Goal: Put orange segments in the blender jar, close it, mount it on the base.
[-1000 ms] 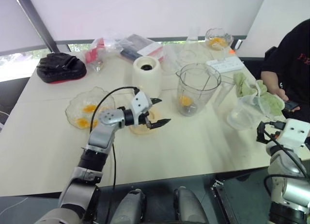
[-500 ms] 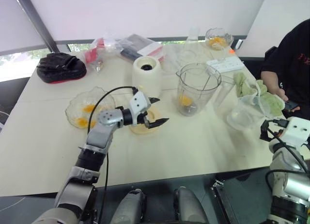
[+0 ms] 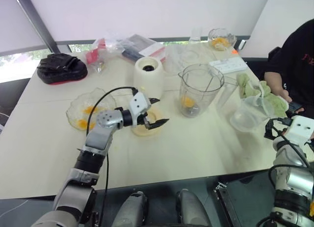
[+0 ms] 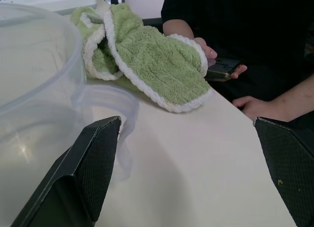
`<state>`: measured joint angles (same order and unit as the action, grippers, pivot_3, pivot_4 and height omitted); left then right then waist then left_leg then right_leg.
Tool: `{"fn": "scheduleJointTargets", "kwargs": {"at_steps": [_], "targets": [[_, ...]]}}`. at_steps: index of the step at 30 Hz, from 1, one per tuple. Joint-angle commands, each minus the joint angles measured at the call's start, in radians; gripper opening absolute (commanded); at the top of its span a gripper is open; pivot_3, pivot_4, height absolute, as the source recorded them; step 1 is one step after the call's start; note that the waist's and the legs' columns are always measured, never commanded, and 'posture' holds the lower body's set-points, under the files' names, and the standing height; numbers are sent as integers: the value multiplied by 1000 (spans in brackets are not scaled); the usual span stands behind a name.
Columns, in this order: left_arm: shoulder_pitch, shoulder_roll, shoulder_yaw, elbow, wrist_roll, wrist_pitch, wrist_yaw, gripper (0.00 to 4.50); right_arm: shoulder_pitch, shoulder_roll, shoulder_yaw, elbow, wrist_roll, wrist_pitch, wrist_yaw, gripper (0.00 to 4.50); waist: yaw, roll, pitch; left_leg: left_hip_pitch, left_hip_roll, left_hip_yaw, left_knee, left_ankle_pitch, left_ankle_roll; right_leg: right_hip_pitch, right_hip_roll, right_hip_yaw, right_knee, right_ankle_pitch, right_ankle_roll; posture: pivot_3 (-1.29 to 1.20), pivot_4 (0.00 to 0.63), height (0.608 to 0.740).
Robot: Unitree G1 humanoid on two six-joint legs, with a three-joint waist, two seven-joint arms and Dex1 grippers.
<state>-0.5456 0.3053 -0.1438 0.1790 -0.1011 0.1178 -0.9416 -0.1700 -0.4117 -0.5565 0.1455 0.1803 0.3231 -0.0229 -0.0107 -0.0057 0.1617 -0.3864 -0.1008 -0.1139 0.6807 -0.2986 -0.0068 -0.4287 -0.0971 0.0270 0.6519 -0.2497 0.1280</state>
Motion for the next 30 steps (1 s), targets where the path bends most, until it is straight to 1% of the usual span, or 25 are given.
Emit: {"fn": "scheduleJointTargets", "kwargs": {"at_steps": [1,8,17,18,20,21,22,24,26,27,30], "targets": [[-3,13,7,-48,-19,-16,11,4470,-31,-31,-4,25,-1,-37,3,4500,0,0,0,0,0,0,0,0,0,0,0,0,0,0,0,0,150,740],[4,27,7,-63,-20,-14,23,4470,-62,-50,9,109,-8,-83,15,4500,0,1,0,0,0,0,0,0,0,0,0,0,-1,0,0,0,150,740],[11,41,6,-73,-18,-17,34,4470,-84,-56,32,153,-9,-114,12,4500,-1,1,0,0,0,0,0,0,0,0,0,0,-1,0,0,0,150,740],[11,42,5,-73,-17,-18,34,4500,-87,-57,35,158,-9,-117,13,3980,-1,1,0,0,0,0,0,0,0,0,0,0,-1,0,0,0,150,740],[9,43,6,-70,-16,-20,36,4500,-94,-60,39,172,-9,-127,15,3365,-1,1,0,0,0,0,-1,0,0,0,0,0,-1,0,0,0,150,740],[9,44,6,-69,-15,-22,37,4500,-97,-60,41,178,-9,-132,16,2747,-1,1,1,0,0,0,-1,0,0,0,0,0,-1,0,0,0,150,740],[9,44,6,-69,-14,-22,38,4500,-98,-62,43,182,-9,-137,18,2508,1,1,1,0,0,0,-1,0,0,0,0,0,-2,0,0,0,150,740],[9,45,6,-67,-14,-25,38,4500,-100,-62,49,188,-10,-144,18,1341,2,1,1,0,0,0,-1,0,0,0,0,0,-2,0,0,0,150,740],[7,47,6,-63,-15,-28,38,4500,-102,-62,54,191,-10,-148,16,325,2,1,1,0,0,0,-1,0,0,0,0,0,-2,0,0,0,150,740],[8,46,4,-66,-14,-27,40,4500,-100,-64,56,192,-9,-150,18,20,0,2,0,0,0,0,-1,0,-1,0,0,0,-2,0,0,0,150,740],[6,44,0,-65,-11,-33,43,4500,-96,-63,59,190,-6,-157,22,20,9,2,1,0,0,-1,-1,0,0,2,0,0,-3,0,0,0,150,740]]}}
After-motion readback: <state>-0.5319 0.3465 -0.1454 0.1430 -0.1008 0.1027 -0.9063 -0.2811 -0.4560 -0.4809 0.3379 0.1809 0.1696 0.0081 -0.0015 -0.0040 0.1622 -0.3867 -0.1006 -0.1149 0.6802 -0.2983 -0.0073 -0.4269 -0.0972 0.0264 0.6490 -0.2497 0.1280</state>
